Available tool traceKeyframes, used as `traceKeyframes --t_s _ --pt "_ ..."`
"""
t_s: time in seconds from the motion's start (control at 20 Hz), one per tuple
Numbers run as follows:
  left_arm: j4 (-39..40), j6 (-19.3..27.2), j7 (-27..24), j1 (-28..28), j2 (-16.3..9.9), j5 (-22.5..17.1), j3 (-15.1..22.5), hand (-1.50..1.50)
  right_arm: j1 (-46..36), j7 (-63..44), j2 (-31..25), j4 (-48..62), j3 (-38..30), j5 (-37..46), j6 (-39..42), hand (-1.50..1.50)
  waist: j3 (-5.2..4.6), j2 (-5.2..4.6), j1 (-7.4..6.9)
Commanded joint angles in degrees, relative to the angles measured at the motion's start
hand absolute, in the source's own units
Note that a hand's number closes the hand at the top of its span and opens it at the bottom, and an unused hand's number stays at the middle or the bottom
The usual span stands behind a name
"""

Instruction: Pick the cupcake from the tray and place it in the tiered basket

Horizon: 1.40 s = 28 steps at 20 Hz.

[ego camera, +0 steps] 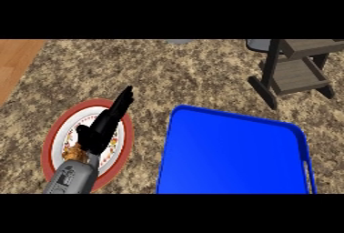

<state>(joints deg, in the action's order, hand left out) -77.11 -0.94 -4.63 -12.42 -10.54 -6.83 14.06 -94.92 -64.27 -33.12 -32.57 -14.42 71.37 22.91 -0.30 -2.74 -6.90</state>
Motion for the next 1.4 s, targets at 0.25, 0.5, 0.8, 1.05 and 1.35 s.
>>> traceKeyframes --t_s 0.25,0.5,0.8,1.05,1.35 --pt "0.1 -0.6 -0.3 0.2 0.6 0.5 1.1 0.0 0.2 -3.6 -1.4 11.3 -5.1 1.3 -8.6 1.5 0.16 -0.96 -1.57" --pt "0.1 0.1 -0.3 -0.5 1.2 1.3 1.3 0.0 1.6 -1.4 -1.3 14.5 -6.9 1.6 -12.3 1.5 0.25 -0.92 -1.6" --pt "1.2 -0.4 -1.7 -0.4 1.7 1.4 1.6 0.0 2.1 -0.3 -1.1 16.1 -10.7 -0.1 -18.3 1.5 0.25 -1.25 -1.89" --pt "0.6 -0.7 -1.7 -0.3 1.3 1.3 1.4 0.0 2.4 -5.8 -1.1 16.4 -16.6 -3.5 -25.0 1.5 0.3 -1.27 -2.46" --pt "1.1 -0.5 -1.3 -2.0 1.1 1.2 0.4 0.0 2.8 -9.8 0.0 16.2 -21.9 -5.8 -33.3 -1.5 0.22 -1.19 -2.21"
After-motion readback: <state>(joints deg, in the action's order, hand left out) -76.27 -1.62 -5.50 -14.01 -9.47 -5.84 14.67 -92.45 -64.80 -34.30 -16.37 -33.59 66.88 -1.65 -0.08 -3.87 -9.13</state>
